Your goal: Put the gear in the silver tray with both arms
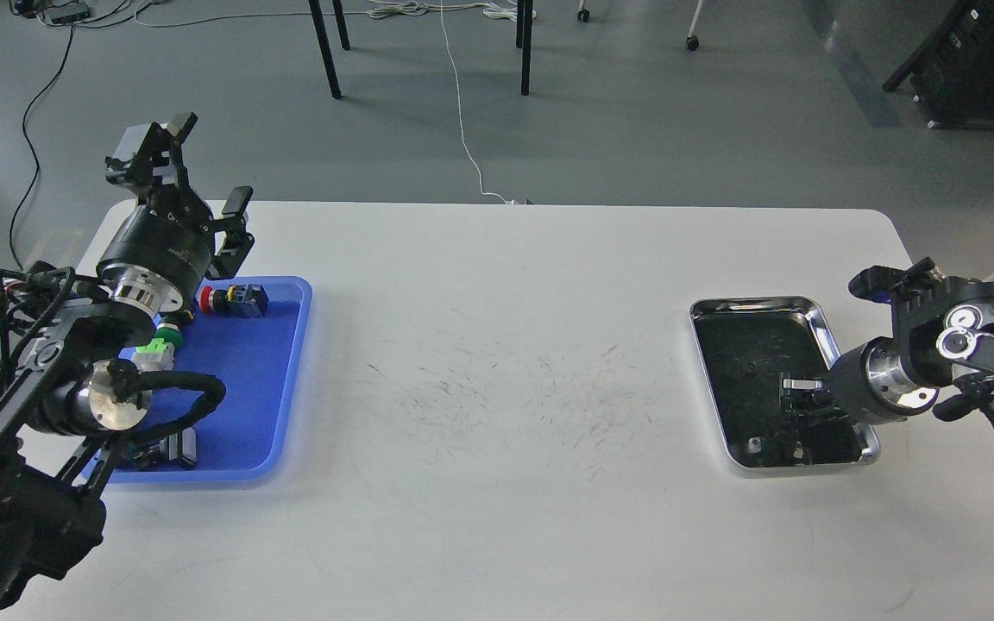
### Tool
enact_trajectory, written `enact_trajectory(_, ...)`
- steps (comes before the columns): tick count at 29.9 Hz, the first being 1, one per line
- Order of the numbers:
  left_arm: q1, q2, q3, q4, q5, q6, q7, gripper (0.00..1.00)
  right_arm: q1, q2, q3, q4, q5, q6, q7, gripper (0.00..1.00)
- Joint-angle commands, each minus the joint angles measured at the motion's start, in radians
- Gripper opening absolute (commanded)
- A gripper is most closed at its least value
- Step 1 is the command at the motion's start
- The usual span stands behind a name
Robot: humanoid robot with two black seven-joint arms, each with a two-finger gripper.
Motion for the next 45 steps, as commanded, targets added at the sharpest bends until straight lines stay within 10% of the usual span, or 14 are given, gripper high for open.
enact_trajectory(1,-0.001,0.000,0.000,0.000,0.000,0.000,0.000,0.98,-0.006,0.000,0.041,-0.003,0.006,0.000,0.000,0.94)
enact_trajectory(15,-0.024,-0.002,0.003,0.057,0.002,0.002,0.005,0.98,-0.010,-0.009,0.443,-0.129,0.184,0.000,0.037,0.97)
enact_trajectory(26,-0.203,0.000,0.046,0.239,-0.017,-0.003,0.064,0.98,-0.107,-0.014,0.809,-0.431,0.977,0.000,0.132,0.97)
enact_trajectory(45,-0.381,-0.138,0.048,0.551,-0.199,-0.052,0.029,0.98,-0.680,0.307,1.242,-0.505,1.215,0.000,0.193,0.99)
